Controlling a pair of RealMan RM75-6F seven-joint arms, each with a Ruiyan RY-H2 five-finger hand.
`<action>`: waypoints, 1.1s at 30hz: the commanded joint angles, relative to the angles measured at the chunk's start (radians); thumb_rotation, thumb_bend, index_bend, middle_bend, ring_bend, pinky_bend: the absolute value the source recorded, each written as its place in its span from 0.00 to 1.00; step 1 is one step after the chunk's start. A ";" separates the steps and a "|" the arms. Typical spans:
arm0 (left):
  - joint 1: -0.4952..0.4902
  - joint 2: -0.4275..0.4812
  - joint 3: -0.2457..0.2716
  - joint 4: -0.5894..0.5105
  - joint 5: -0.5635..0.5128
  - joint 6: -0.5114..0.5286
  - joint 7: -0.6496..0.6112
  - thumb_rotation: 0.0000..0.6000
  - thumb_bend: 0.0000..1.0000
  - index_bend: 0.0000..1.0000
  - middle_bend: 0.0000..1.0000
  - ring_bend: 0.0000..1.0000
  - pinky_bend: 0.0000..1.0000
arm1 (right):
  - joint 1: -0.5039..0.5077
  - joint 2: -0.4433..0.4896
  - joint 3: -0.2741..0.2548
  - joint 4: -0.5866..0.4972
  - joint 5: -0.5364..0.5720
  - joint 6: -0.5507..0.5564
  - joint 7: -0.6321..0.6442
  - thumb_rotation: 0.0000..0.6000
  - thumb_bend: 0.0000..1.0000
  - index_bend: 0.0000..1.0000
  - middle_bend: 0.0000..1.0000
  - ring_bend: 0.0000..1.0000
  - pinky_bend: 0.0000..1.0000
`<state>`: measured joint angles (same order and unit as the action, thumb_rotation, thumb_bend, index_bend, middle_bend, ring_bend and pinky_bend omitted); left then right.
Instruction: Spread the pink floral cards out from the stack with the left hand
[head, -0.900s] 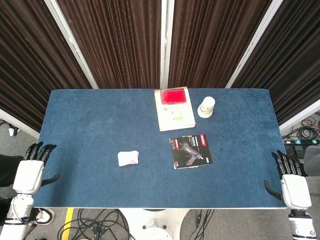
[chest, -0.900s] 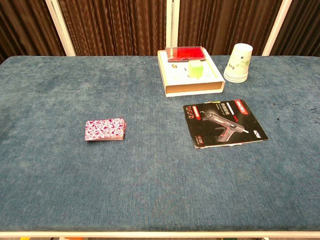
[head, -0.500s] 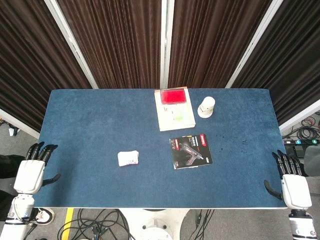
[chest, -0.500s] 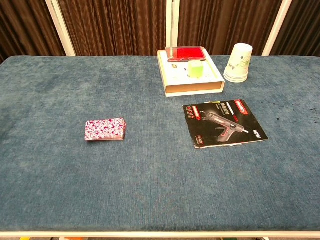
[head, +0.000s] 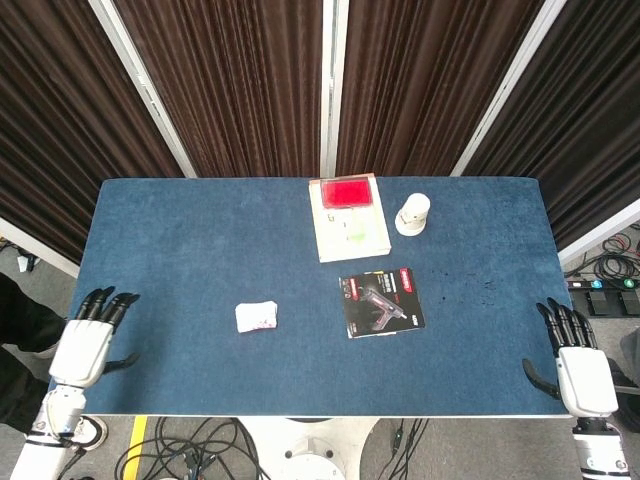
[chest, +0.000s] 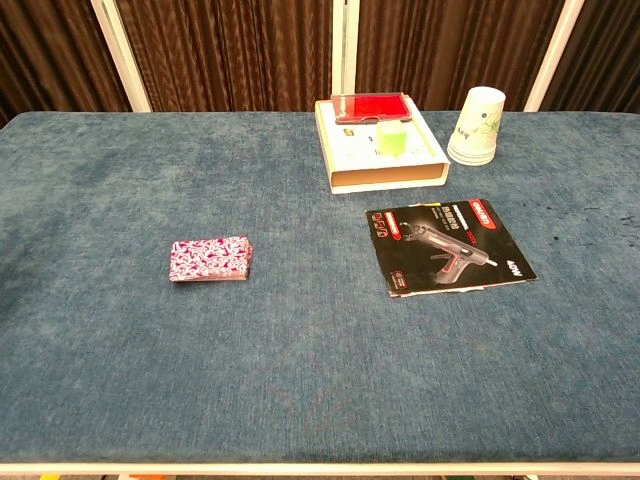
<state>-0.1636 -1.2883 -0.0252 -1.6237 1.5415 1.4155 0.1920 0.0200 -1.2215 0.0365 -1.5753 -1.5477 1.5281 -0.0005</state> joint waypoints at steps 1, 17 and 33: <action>-0.019 -0.037 -0.014 -0.012 -0.009 -0.015 0.029 1.00 0.05 0.16 0.18 0.06 0.10 | 0.001 0.002 0.004 0.001 0.007 -0.002 0.002 1.00 0.23 0.00 0.00 0.00 0.00; -0.191 -0.198 -0.064 -0.058 -0.127 -0.261 0.137 1.00 0.05 0.16 0.18 0.06 0.10 | 0.000 -0.002 0.006 0.017 0.018 -0.003 0.013 1.00 0.23 0.00 0.00 0.00 0.00; -0.331 -0.333 -0.147 -0.005 -0.342 -0.378 0.264 1.00 0.06 0.16 0.18 0.06 0.09 | 0.000 0.001 0.010 0.031 0.037 -0.014 0.038 1.00 0.23 0.00 0.00 0.00 0.00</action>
<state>-0.4806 -1.6074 -0.1620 -1.6360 1.2192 1.0430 0.4388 0.0202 -1.2208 0.0466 -1.5447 -1.5115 1.5145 0.0370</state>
